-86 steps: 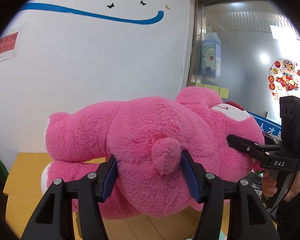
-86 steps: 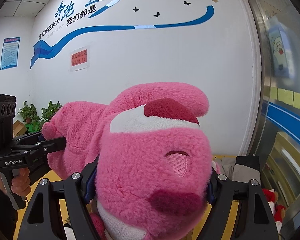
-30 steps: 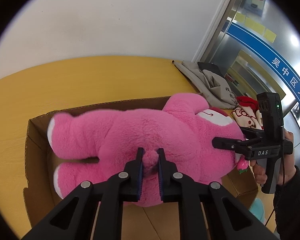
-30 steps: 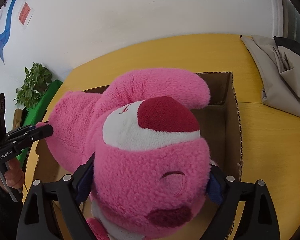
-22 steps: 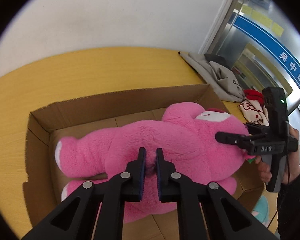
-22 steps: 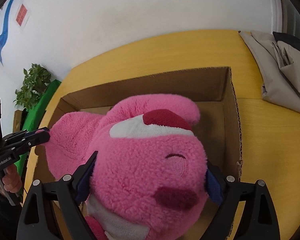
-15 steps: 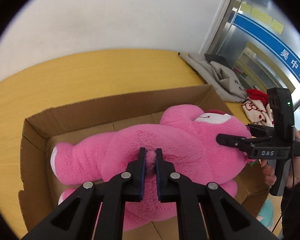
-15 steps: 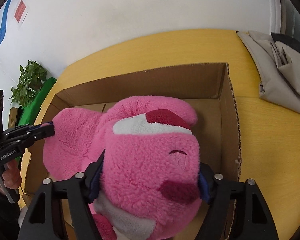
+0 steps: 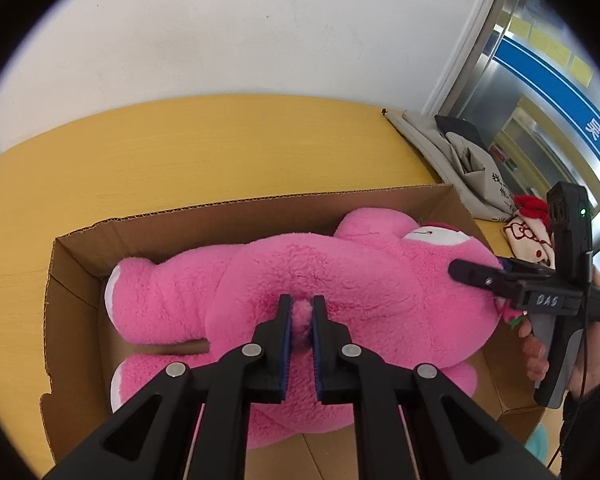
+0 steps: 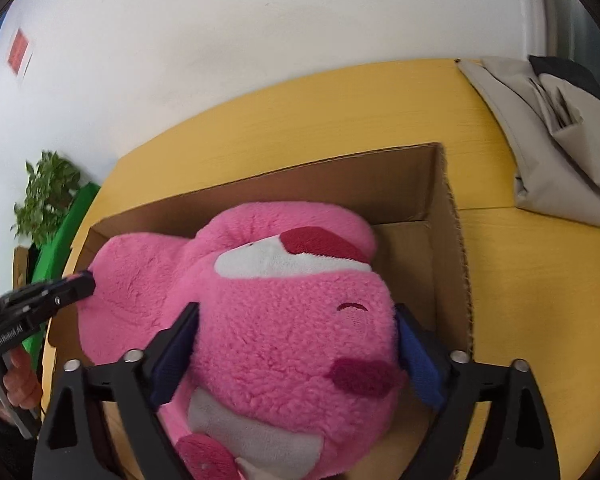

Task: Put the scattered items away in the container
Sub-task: 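Lower the pink bear into the cardboard box with both grippers, then open both grippers to release the pink bear in the box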

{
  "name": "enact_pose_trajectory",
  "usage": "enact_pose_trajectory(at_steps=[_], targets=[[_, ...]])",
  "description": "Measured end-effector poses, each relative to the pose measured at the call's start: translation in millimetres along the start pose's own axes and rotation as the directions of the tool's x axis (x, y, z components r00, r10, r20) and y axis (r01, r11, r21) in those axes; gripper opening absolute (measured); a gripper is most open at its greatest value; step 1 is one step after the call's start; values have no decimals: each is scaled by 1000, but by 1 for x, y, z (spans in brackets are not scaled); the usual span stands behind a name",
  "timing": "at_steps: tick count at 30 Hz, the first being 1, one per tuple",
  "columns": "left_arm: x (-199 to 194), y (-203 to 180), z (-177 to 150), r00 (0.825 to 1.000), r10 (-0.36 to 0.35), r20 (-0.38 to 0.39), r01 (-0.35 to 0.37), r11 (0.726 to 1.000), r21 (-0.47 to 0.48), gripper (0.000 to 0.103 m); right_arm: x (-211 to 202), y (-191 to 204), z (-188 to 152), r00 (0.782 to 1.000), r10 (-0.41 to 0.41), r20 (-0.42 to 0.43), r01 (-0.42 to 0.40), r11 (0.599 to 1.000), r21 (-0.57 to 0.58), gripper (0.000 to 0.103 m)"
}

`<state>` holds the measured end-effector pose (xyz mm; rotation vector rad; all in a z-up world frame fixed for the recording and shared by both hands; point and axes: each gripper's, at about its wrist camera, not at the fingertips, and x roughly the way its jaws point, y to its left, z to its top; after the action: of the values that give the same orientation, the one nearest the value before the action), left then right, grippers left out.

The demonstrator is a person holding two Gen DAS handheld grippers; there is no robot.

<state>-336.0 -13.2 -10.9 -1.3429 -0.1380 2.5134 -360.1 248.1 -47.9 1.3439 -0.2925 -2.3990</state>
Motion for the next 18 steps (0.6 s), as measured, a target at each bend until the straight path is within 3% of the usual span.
enact_pose_trajectory(at_steps=[3,8,9,10,12,13,16,18], targets=[[-13,-2,-1,1000,-2,18,2,1000,21,11,-14,-2,1,999,-19,40,18,1000,6,99],[-72,-11,-10,992,9,127,-16,998,60,16,-62,7,-1,993,-18,115,20,1000,-19,103],[-86,-12,-13,989,17,148,-25,998,55,28,-76,11,-4,991,-22,134,26,999,-27,103],[-104,-14,-17,984,26,175,-34,998,45,47,-88,16,-7,988,-30,150,36,999,-38,103],[-138,-18,-27,969,43,244,-52,998,29,71,-115,30,-15,983,-45,177,58,996,-74,103],[-156,-21,-34,957,59,284,-69,997,26,77,-127,39,-20,981,-46,189,66,993,-98,103],[-208,-32,-60,923,108,369,-119,993,8,78,-169,66,-42,970,-49,238,93,980,-175,103],[-231,-38,-78,916,123,382,-134,991,1,79,-197,83,-61,959,-63,275,126,968,-217,103]])
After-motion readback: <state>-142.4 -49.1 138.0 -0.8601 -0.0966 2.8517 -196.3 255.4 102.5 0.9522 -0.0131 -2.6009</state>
